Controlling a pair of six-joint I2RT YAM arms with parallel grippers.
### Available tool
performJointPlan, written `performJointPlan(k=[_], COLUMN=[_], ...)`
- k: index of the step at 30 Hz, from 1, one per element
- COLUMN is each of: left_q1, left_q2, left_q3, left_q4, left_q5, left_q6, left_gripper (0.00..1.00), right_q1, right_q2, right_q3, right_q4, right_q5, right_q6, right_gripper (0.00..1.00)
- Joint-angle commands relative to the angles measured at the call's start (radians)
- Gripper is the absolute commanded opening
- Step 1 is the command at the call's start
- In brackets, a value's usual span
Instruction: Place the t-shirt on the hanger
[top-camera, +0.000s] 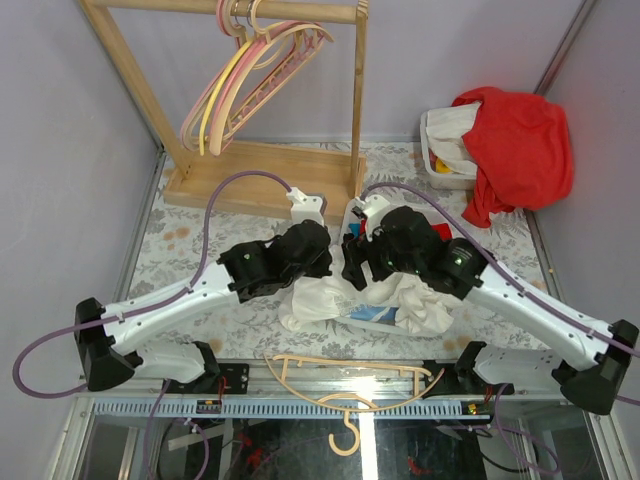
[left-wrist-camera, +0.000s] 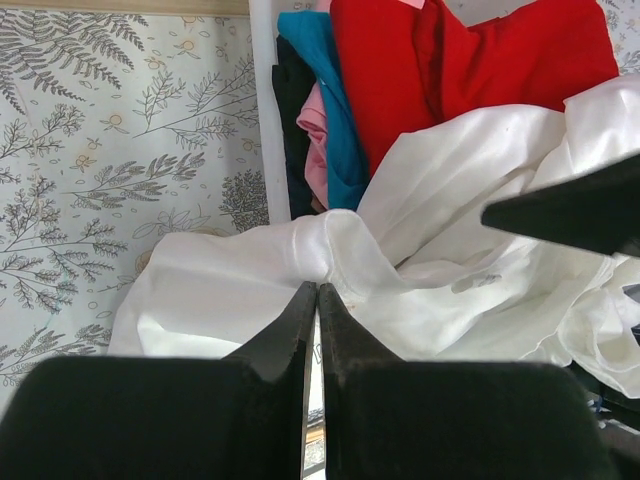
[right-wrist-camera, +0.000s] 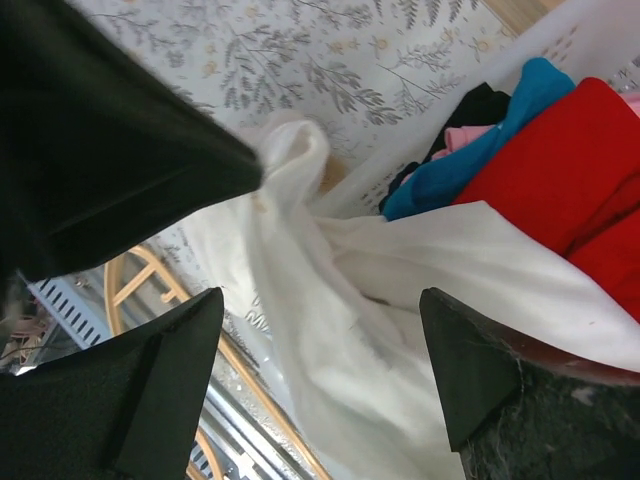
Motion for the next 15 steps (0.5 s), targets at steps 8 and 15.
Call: performJointPlan(k=[8, 15], left_q1=[-0.008, -0.008], left_q2=[-0.041, -0.039], left_q3=[-0.017, -0.016], left_q4=[0.010, 0.014], left_q5=[-0.043, -0.042], left_q6=[-0.002, 0.000], left_gripper=[0.00, 0.00], right_q1=[-0.072, -0.072], right_q2=[0.090, 0.113], right_q3=[-0.033, -0.085], right_q4=[0.136, 0.195], right_q5=[-0.183, -0.287], right_q6=[-0.023, 0.016], right_gripper=[0.72, 0.61])
